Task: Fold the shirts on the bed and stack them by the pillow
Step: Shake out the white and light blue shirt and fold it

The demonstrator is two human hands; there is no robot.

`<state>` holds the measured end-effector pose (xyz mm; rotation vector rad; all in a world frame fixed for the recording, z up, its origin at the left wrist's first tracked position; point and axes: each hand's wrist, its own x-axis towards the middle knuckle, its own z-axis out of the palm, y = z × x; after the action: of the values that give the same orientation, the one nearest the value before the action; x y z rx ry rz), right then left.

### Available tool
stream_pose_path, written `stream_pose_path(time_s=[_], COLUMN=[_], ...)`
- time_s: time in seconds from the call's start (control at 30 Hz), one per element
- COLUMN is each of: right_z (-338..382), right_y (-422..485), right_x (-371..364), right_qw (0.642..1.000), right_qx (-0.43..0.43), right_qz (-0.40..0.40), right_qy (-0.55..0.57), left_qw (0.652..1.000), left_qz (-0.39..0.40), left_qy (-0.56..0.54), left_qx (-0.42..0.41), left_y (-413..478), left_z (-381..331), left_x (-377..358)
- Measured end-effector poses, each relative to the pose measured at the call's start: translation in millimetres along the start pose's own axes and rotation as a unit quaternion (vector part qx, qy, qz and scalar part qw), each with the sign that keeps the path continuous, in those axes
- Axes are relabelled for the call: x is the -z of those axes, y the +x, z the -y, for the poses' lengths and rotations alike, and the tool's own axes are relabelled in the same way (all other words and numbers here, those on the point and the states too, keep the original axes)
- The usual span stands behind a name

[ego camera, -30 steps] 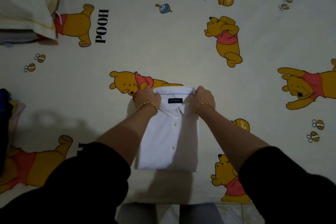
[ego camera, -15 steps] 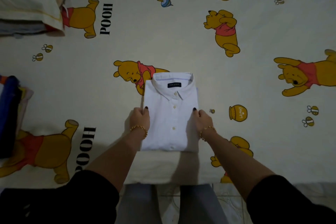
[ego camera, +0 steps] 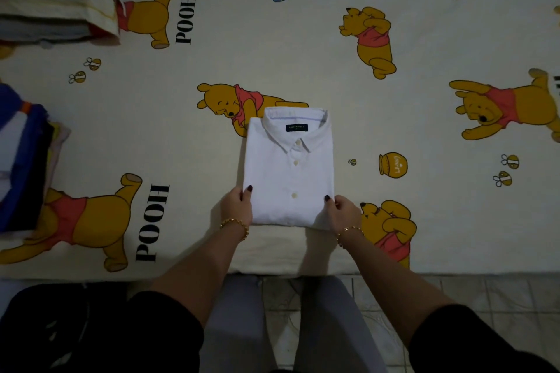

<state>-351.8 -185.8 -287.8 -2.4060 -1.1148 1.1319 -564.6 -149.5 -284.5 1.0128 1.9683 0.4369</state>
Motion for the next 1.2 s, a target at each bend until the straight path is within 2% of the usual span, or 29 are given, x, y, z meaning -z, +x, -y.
stream_pose_path(time_s=[0.13, 0.23, 0.33, 0.43, 0.5, 0.57, 0.6, 0.67, 0.73, 0.8, 0.87, 0.93, 1.07, 1.2], right_z=[8, 19, 31, 25, 15, 9, 10, 18, 33, 50, 66, 79, 109, 141], right_y=[7, 14, 25, 43, 51, 55, 55, 52, 52, 56, 57, 48, -4, -64], right_x=[3, 0, -20, -47, -54, -58, -58, -57, -51, -38, -21, -4, 20, 32], right_qw=[0.999, 0.988, 0.950, 0.932, 0.940, 0.950, 0.957, 0.968, 0.975, 0.987, 0.990, 0.991, 0.975, 0.919], right_qx=[0.005, 0.127, 0.231, 0.255, 0.251, 0.255, 0.245, 0.185, 0.100, 0.012, -0.061, -0.075, -0.084, -0.110], right_qz=[-0.026, -0.082, -0.125, -0.087, -0.072, -0.094, -0.114, -0.169, -0.195, -0.141, -0.046, 0.002, 0.023, 0.094], right_qy=[0.020, -0.024, -0.171, -0.242, -0.218, -0.153, -0.108, -0.015, 0.030, 0.081, 0.121, 0.111, 0.205, 0.367], left_qw=[0.998, 0.968, 0.910, 0.884, 0.878, 0.888, 0.904, 0.945, 0.971, 0.991, 0.998, 0.992, 0.988, 0.984], left_qz=[-0.037, -0.109, -0.068, -0.015, -0.011, -0.031, -0.050, -0.081, -0.082, -0.033, 0.058, 0.121, 0.152, 0.148], left_qy=[0.034, 0.153, 0.292, 0.374, 0.388, 0.364, 0.327, 0.226, 0.151, 0.071, 0.001, -0.011, -0.027, -0.058], left_qx=[-0.028, -0.168, -0.285, -0.282, -0.279, -0.279, -0.270, -0.222, -0.169, -0.111, -0.040, -0.015, -0.030, -0.077], left_y=[1, 8, 24, 47, 57, 61, 61, 60, 62, 65, 65, 60, 40, 23], left_z=[-7, -14, -19, -8, 4, 10, 10, 4, -7, -23, -38, -47, -55, -62], left_x=[1, -5, -23, -41, -48, -50, -49, -43, -34, -20, -2, 18, 72, 136])
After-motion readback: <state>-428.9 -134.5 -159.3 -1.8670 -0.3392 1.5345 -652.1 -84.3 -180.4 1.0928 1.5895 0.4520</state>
